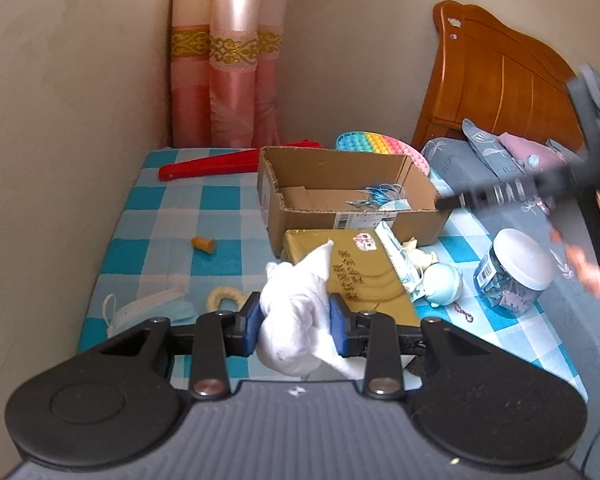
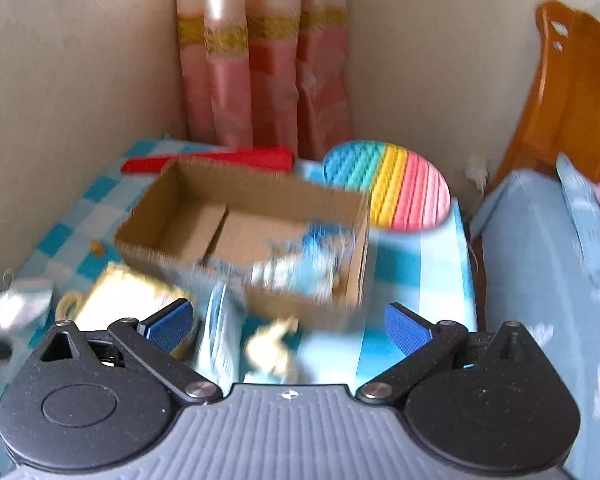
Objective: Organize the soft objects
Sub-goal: 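Carry the floral pouch into the cardboard box and open the right gripper while the left carries the cloth, then lower the white cloth into the cardboard box and open the left gripper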
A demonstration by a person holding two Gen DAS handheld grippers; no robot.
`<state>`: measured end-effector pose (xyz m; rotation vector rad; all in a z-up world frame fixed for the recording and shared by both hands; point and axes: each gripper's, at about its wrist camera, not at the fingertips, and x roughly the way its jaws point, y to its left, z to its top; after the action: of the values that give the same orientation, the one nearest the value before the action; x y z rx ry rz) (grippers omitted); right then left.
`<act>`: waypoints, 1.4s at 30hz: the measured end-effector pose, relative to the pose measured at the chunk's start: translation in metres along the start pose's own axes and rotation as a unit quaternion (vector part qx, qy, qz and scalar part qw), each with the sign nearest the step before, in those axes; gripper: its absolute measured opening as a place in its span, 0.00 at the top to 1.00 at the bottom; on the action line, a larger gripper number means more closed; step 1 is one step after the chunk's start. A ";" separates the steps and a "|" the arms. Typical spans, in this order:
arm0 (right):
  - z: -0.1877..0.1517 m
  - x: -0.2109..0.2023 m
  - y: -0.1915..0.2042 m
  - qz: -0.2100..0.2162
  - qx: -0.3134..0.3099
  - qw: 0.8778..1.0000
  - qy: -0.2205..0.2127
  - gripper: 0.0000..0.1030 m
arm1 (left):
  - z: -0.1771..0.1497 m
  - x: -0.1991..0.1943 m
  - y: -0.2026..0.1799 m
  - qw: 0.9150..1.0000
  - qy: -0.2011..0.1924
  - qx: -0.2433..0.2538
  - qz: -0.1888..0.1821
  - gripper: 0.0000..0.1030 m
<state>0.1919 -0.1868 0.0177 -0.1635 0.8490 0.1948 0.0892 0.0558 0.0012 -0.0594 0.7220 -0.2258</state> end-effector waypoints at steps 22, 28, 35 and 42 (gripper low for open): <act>-0.091 -0.030 0.014 -0.013 0.043 0.999 0.009 0.00 | 0.090 0.068 -0.048 0.997 -0.009 0.076 -0.008 0.67; -0.093 -0.033 0.007 -0.016 0.044 0.999 0.000 0.00 | 0.112 0.112 -0.063 0.995 0.018 0.099 -0.006 0.67; -0.093 -0.028 0.004 -0.008 0.045 0.999 -0.002 0.00 | 0.130 0.141 -0.065 0.996 0.014 0.086 0.003 0.18; -0.094 -0.031 0.009 -0.001 0.039 0.999 -0.003 0.00 | 0.120 0.119 -0.059 0.996 -0.004 0.087 0.019 0.08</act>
<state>0.1017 -0.2019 -0.0203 -0.0908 0.8483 0.1601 0.2448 -0.0317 0.0218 0.1197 0.6925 -0.2520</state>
